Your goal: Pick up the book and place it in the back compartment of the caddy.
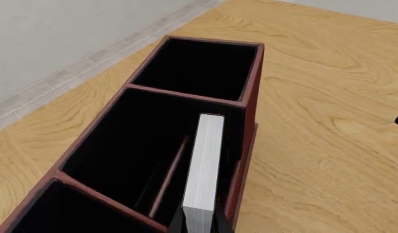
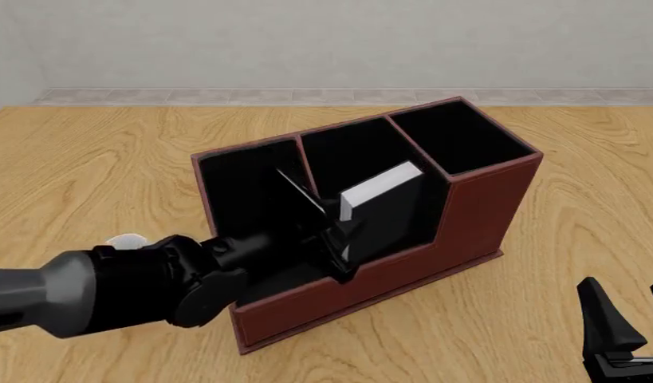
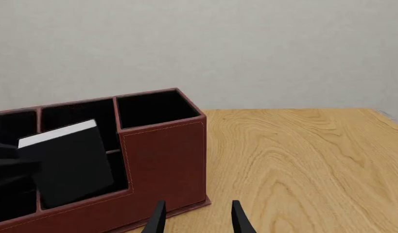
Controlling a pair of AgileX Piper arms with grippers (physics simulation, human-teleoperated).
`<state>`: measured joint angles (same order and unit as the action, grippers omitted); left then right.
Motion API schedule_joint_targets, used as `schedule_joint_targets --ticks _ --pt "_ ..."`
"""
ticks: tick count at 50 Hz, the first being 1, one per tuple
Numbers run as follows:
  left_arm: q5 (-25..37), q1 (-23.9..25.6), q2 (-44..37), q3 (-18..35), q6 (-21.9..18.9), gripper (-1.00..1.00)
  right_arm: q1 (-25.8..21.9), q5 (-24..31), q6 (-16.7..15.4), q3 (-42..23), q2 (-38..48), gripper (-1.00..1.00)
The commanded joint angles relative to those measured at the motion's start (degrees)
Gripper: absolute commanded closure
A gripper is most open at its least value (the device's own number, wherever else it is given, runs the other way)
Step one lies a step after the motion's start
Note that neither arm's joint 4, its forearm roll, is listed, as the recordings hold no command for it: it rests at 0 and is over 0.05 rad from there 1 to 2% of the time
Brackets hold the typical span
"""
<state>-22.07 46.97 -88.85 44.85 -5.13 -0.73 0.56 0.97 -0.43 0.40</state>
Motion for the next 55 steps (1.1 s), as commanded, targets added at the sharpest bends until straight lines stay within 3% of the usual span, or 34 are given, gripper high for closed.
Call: schedule_joint_targets --ticks 1,41,42,55 --pt "-1.8 0.3 -1.5 0.9 -0.9 1.0 0.0 0.0 0.0 0.0 0.0 -1.0" --pt "-2.4 -0.4 -5.2 2.8 -0.1 1.0 0.0 0.0 0.0 0.0 0.0 -1.0" --pt "-2.5 -0.4 -5.2 2.7 -0.1 -1.0 0.0 0.0 0.0 0.0 0.0 -1.0" --pt "-1.9 0.0 -4.7 2.2 0.1 -1.0 0.0 0.0 0.0 0.0 0.0 -1.0"
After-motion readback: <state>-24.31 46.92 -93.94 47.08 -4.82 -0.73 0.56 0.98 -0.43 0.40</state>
